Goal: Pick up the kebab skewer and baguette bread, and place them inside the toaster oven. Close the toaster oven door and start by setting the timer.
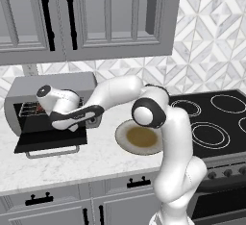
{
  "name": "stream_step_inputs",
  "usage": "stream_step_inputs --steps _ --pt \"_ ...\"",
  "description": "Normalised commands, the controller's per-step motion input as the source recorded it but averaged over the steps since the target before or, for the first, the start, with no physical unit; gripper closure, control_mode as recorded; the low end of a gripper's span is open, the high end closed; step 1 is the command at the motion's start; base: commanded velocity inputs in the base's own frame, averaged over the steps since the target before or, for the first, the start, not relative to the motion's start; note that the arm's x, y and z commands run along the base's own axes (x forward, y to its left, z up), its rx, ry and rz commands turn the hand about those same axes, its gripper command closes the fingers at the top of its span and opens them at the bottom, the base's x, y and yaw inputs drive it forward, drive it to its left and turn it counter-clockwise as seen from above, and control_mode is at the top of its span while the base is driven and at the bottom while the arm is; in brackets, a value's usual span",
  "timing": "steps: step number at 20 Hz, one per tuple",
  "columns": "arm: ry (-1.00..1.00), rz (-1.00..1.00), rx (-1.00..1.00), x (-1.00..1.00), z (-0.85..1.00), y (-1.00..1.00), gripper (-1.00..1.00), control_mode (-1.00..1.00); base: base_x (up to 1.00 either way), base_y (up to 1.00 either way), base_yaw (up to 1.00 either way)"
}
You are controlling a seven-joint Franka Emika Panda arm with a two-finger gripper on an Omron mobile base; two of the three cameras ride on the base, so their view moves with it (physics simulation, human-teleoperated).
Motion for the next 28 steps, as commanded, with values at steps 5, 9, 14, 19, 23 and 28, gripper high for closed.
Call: stream_step_inputs --steps 5,9,14,19,23,28 --pt "-0.02 -0.03 0.0 0.07 0.0 0.0 -1.0 -1.0 0.0 0.0 0.0" --pt "-0.03 -0.02 0.0 0.0 0.06 0.01 -1.0 -1.0 0.0 0.0 0.0" --pt "-0.07 0.0 0.04 -0.69 0.13 0.11 -1.0 -1.0 0.0 0.0 0.0" --pt "-0.01 0.1 0.03 -0.99 0.21 0.02 -1.0 -1.0 0.0 0.0 0.0" --pt "0.0 0.32 0.05 -0.79 0.04 0.0 -1.0 -1.0 0.0 0.0 0.0" --pt "0.05 0.38 0.02 -0.28 -0.16 0.0 -1.0 -1.0 0.0 0.0 0.0"
